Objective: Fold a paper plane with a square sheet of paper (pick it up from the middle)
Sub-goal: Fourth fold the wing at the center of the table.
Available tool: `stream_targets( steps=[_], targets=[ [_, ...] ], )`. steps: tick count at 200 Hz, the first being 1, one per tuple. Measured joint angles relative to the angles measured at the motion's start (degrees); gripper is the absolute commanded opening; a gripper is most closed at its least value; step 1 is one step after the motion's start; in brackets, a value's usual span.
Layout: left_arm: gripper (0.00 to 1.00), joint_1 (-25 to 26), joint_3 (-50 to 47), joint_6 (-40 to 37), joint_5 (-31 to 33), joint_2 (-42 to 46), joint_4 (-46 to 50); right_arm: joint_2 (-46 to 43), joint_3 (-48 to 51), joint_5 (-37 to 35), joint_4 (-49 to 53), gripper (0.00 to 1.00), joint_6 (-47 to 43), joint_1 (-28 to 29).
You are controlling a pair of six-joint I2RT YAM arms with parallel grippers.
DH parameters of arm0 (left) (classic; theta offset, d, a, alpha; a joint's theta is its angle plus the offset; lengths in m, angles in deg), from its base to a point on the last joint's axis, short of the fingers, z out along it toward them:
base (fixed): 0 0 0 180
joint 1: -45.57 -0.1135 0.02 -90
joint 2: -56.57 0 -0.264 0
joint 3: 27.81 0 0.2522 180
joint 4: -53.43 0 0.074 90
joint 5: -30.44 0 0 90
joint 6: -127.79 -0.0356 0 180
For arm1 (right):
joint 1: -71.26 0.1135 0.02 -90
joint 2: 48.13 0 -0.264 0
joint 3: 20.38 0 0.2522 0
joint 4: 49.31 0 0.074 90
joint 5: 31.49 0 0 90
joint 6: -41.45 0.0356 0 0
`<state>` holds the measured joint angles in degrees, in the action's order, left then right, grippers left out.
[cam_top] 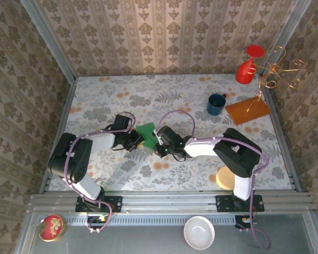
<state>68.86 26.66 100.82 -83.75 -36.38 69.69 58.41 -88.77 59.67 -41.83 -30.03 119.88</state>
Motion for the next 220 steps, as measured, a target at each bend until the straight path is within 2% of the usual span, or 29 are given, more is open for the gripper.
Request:
stream_targets(
  steps=[65,93,142,180,220],
  targets=[
    [0.14,0.63,0.00,0.00,0.04,-0.02,0.00,-0.09,-1.95,0.85,4.39,0.29,0.13,0.00],
    [0.14,0.74,0.00,0.00,0.04,-0.04,0.00,-0.33,-1.95,0.87,5.09,0.25,0.63,0.00],
    [0.14,0.81,0.00,0.00,0.04,-0.07,0.00,-0.33,-1.95,1.05,5.22,0.24,1.38,0.00],
    [0.14,0.81,0.00,0.00,0.04,-0.07,0.00,-0.35,-1.49,1.46,4.85,0.15,2.47,-0.02],
    [0.19,0.98,-0.24,0.00,0.90,2.19,0.00,-0.48,0.70,4.85,0.96,0.14,3.87,-1.42]
  ],
)
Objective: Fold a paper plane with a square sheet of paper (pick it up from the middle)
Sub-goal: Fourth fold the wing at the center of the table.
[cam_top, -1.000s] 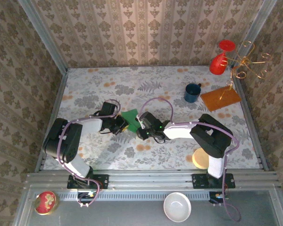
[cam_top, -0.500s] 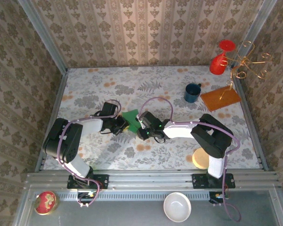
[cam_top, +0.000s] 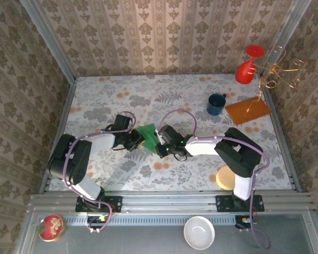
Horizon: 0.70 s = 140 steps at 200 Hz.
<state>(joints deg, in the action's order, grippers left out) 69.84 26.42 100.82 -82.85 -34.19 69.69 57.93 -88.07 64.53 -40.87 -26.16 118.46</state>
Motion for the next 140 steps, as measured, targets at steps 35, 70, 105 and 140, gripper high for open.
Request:
stream_targets(
  steps=[35,70,105,140],
  targets=[
    [0.28,0.13,-1.66,-0.22,0.17,4.52,-2.60,-0.22,2.58,5.62,-4.61,0.14,1.88,-2.54],
    [0.41,0.92,-4.13,-1.77,-0.50,5.31,-6.47,-0.22,4.13,11.06,-6.99,0.14,3.58,-4.96],
    [0.49,3.91,-4.11,-4.94,-1.31,5.09,-7.98,-0.20,4.55,13.70,-7.43,0.14,4.66,-5.99],
    [0.49,4.59,-2.29,-7.17,-1.46,2.89,-7.52,-0.17,4.57,14.25,-7.41,0.15,4.90,-6.12]
  ],
)
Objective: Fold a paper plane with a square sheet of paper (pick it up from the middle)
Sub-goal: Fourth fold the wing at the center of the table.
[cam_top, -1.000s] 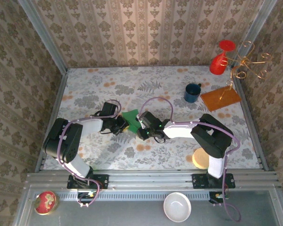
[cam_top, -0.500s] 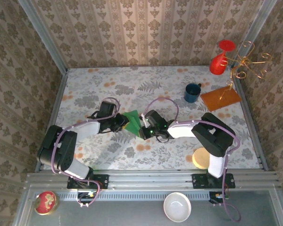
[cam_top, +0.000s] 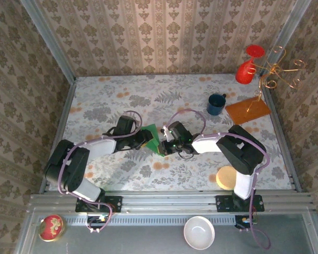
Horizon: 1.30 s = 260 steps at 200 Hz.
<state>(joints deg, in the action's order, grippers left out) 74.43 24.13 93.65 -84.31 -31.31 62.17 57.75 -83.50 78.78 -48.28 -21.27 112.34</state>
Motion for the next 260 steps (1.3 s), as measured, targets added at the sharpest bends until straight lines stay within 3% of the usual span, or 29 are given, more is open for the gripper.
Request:
stream_targets(
  steps=[66,166,260],
  targets=[
    [0.49,0.00,2.32,-1.53,0.15,-2.78,1.62,0.13,-0.02,1.01,-0.04,0.16,0.20,-0.33],
    [0.50,0.35,4.83,-2.38,1.90,-5.57,6.91,-1.31,-0.09,3.13,2.40,0.32,3.32,-1.29],
    [0.52,0.42,6.60,-2.99,1.40,-7.06,7.80,-3.56,-0.07,3.76,5.79,0.25,4.70,-1.29]
  ],
)
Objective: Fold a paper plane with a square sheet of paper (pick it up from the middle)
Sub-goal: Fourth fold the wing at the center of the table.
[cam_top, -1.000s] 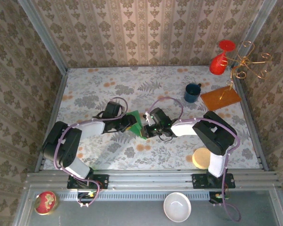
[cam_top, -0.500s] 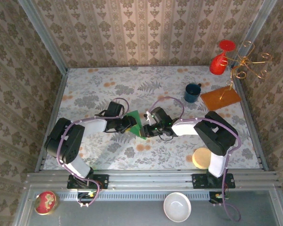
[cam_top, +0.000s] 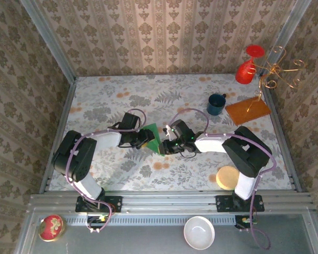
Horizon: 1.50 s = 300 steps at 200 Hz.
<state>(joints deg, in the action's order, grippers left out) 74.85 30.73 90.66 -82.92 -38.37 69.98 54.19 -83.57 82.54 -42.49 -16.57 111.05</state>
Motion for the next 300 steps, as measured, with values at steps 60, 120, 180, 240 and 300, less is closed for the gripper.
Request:
stream_targets(
  steps=[60,120,180,240,300],
  targets=[
    [0.53,0.00,0.02,-0.02,-0.02,0.00,0.02,0.44,-0.02,0.04,0.90,0.23,-0.02,0.00],
    [0.53,0.00,0.20,-0.02,-0.13,0.00,0.26,1.20,-0.02,0.04,1.05,0.20,-0.04,0.00],
    [0.53,0.00,0.66,-0.02,-0.26,-0.11,0.87,1.40,-0.02,0.04,1.16,0.15,-0.04,0.00],
    [0.54,-0.09,0.66,-0.02,-0.33,2.75,2.78,1.95,0.00,0.20,0.92,0.15,-0.07,0.00],
    [0.48,-0.59,0.66,-0.44,-0.42,2.95,3.08,1.97,0.00,0.22,0.92,0.14,-0.26,0.00]
  ],
)
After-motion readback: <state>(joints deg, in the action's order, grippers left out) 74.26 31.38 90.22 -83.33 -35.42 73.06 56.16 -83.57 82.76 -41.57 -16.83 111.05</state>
